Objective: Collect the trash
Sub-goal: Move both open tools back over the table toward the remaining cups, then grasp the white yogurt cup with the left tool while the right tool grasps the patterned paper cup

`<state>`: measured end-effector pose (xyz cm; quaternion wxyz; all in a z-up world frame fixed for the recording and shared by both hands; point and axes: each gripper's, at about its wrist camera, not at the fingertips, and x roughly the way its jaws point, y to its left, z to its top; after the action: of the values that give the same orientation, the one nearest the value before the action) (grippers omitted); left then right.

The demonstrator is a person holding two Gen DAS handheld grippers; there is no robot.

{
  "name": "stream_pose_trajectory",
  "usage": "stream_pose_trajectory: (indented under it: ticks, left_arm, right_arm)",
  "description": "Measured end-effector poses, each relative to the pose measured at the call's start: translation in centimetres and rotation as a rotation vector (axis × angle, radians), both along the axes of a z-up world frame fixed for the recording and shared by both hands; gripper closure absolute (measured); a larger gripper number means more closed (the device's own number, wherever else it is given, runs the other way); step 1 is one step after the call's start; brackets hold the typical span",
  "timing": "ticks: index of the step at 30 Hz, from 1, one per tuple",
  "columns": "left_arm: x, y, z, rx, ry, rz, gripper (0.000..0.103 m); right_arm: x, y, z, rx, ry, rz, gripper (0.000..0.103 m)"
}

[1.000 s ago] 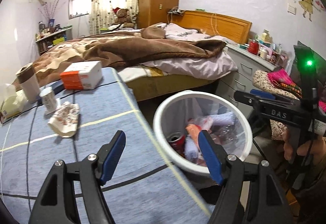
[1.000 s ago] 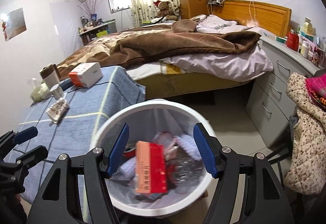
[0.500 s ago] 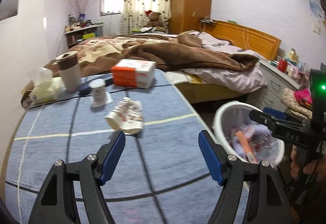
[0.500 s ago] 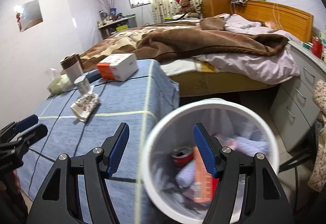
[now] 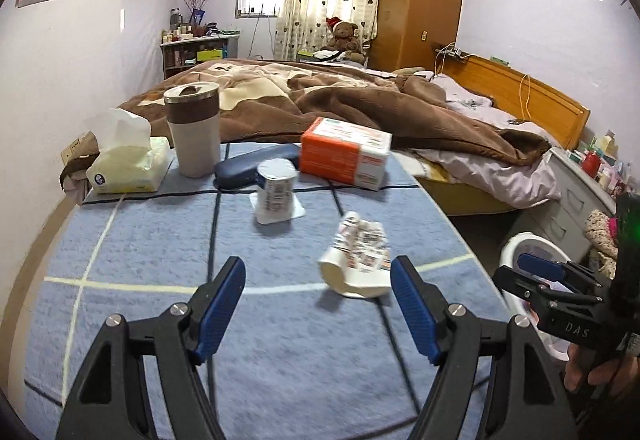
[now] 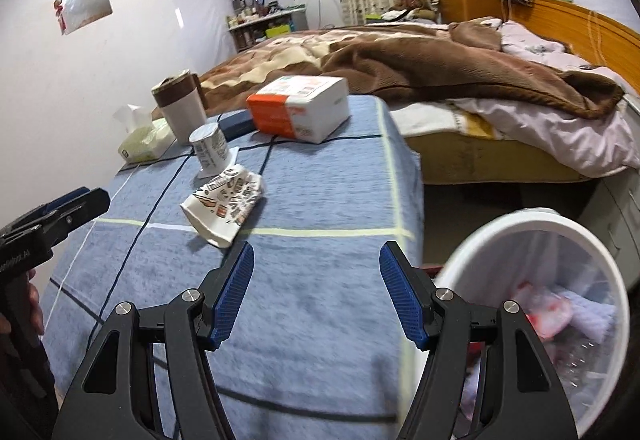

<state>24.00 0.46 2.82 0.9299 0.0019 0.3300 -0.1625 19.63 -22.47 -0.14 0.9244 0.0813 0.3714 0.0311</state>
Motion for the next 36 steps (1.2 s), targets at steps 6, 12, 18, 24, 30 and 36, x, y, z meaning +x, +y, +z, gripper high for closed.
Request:
stream_pose_trajectory:
  ticks: [6,12,18,24,30,36]
  left_arm:
    - [3.4,1.2,-0.8,-0.001,0.019,0.006,0.026]
    - [7.1,1.7,-1.8,-0.024,0.051,-0.012,0.026]
    - [10.9,1.7,-2.8,-0.050,0.077,-0.040,0.026]
    - [13.7,1.2,-3.8,-0.059,0.093,-0.061,0.026]
    - [15.4,0.6,-4.9,-0.050,0.109,-0.074,0.026]
    - [16.8,-0.2,-5.8,-0.034,0.125,-0.090,0.026]
  right_arm:
    - [3.3,2.3,-1.1,0.012,0.035,0.040,0.036]
    - [5.6,4.3,-2.2,0.014,0.069,0.084,0.036]
    - [7.6,4.6,-3.5,0.070,0.119,0.106,0.036]
    - [9.0,5.5,-4.4,0.077,0.153,0.125,0.040]
    - [9.5,5.7,-4.7,0.076,0.160,0.126,0.053]
    - [9.9,6.0,-4.8,0.114,0.161,0.157,0.073]
